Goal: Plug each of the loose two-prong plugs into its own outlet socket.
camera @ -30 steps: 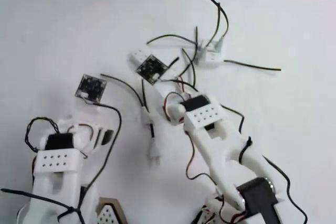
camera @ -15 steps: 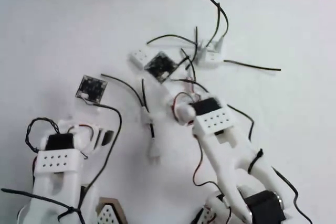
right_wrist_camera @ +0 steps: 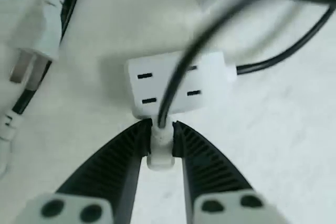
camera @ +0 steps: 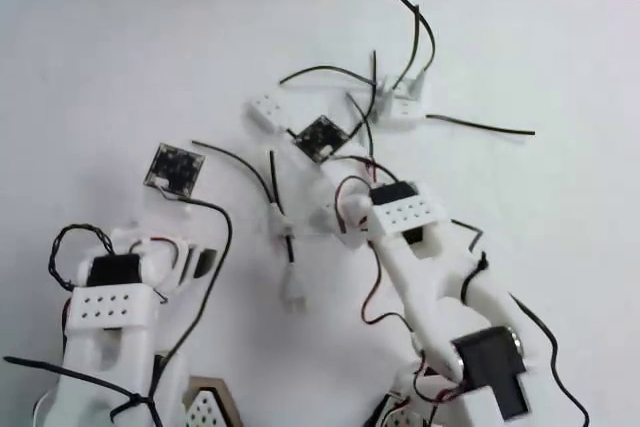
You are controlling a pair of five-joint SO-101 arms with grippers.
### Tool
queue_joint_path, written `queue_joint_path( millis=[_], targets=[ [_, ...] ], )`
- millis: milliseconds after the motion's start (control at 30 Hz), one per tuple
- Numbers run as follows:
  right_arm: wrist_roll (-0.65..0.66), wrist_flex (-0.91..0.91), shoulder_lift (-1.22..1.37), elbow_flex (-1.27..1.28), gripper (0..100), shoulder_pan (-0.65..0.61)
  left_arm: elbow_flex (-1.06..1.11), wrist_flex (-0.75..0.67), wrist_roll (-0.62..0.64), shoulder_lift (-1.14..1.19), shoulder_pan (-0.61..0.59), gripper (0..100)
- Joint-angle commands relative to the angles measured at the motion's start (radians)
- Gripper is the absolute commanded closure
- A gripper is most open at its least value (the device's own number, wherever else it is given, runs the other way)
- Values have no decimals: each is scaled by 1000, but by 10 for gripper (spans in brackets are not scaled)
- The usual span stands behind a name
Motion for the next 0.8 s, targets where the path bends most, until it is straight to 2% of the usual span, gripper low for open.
queue_joint_path(
  millis=[0, 200, 533, 767],
  targets=[
    [-61, -76, 1, -17, 981, -56, -3, -23, -2, -27, -8, 722],
    [-149, -127, -50, -48, 981, -110, -3, -23, -2, -27, -8, 722],
    [-285, -200, -194, -31, 981, -119, -3, -23, -2, -27, -8, 722],
    [-287, -473, -194, 144, 981, -124, -2, -23, -2, -27, -8, 722]
  ],
)
